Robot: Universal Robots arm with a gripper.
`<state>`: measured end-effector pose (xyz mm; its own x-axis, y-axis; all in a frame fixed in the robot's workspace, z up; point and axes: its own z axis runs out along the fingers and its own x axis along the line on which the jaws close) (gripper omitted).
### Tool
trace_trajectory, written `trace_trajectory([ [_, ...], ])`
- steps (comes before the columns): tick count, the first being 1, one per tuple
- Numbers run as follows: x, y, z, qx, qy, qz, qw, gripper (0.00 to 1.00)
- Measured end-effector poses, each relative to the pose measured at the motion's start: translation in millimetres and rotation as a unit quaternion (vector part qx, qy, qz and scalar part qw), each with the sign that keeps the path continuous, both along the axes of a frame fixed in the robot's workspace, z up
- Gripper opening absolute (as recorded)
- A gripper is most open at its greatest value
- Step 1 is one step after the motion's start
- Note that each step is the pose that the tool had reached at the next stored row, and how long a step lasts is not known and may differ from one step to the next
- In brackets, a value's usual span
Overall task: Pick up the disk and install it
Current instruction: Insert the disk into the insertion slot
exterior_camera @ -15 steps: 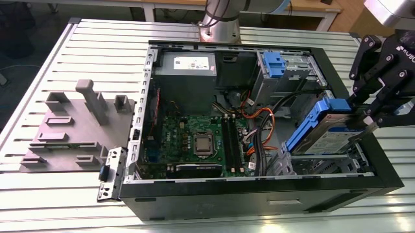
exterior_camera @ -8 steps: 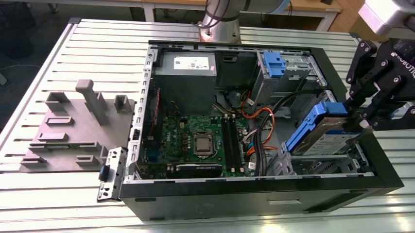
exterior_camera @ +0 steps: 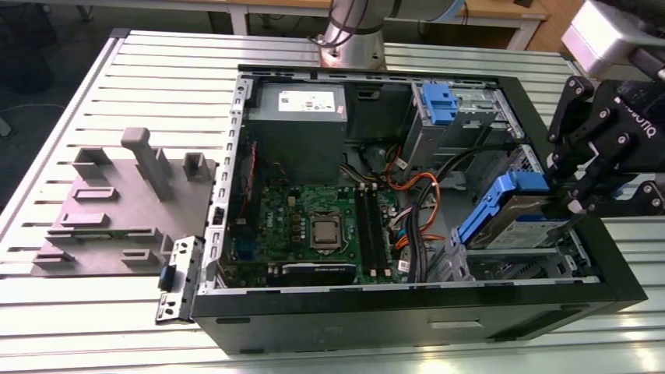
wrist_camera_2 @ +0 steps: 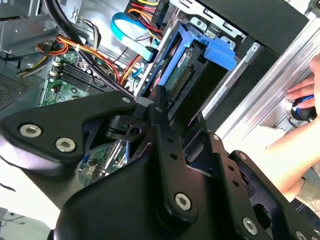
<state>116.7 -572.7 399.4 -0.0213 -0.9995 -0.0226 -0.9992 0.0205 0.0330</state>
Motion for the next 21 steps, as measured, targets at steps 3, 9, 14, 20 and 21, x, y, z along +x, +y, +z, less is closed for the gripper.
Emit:
trace_trajectory([
  [3,0.0,0.0,-5.0,0.0000,0.0000,0.000,1.00000,0.35],
  [9,0.0,0.0,-7.0,-0.0001,0.0000,0.000,1.00000,0.35],
  [14,0.0,0.0,-7.1,0.0000,0.0000,0.000,1.00000,0.35],
  [20,0.0,0.0,-7.2,0.0000,0.0000,0.000,1.00000,0.47],
  [21,0.0,0.0,-7.2,0.0000,0.0000,0.000,1.00000,0.54],
])
